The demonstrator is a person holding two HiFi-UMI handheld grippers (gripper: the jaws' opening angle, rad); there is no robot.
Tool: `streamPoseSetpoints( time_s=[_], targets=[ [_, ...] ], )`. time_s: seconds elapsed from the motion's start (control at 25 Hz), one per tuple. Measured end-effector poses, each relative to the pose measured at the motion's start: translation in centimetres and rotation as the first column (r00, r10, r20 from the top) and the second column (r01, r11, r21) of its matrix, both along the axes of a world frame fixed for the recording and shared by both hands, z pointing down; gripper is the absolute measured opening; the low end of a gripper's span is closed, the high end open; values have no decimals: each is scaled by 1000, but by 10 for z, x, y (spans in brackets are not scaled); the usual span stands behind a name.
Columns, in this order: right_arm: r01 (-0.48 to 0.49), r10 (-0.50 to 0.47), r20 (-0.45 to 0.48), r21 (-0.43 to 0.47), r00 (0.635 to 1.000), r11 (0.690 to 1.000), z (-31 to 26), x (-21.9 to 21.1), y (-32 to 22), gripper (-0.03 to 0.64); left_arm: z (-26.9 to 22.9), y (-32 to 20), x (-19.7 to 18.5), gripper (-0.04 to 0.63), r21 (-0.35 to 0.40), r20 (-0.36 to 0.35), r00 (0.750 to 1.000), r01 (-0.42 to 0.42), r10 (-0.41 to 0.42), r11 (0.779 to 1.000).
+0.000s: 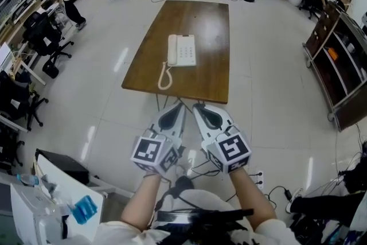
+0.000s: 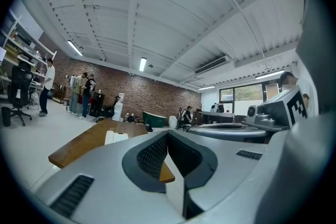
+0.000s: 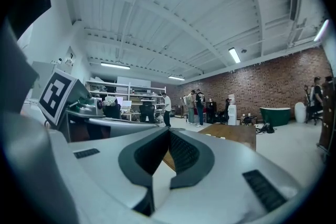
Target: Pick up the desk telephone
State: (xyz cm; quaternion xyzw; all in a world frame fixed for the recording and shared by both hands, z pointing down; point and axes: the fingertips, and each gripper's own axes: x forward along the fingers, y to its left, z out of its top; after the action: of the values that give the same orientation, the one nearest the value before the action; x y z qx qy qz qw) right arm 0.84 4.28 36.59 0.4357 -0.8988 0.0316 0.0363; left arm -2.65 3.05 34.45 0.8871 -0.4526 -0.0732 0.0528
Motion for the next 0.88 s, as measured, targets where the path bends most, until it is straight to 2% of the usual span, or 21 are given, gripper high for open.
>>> streamPoseSetpoints(
  time_s=[0.52,0.88],
  targets=[
    [-57,56,-19,-17,998,998,2,-35,-78,2,1,-81,-33,8,-13,-25,998,-57,56,998],
    [-92,92,-8,-28,996,995,8,-49,-106,2,3,-108,-48,8,-12,-21,996,-85,85,996]
  ],
)
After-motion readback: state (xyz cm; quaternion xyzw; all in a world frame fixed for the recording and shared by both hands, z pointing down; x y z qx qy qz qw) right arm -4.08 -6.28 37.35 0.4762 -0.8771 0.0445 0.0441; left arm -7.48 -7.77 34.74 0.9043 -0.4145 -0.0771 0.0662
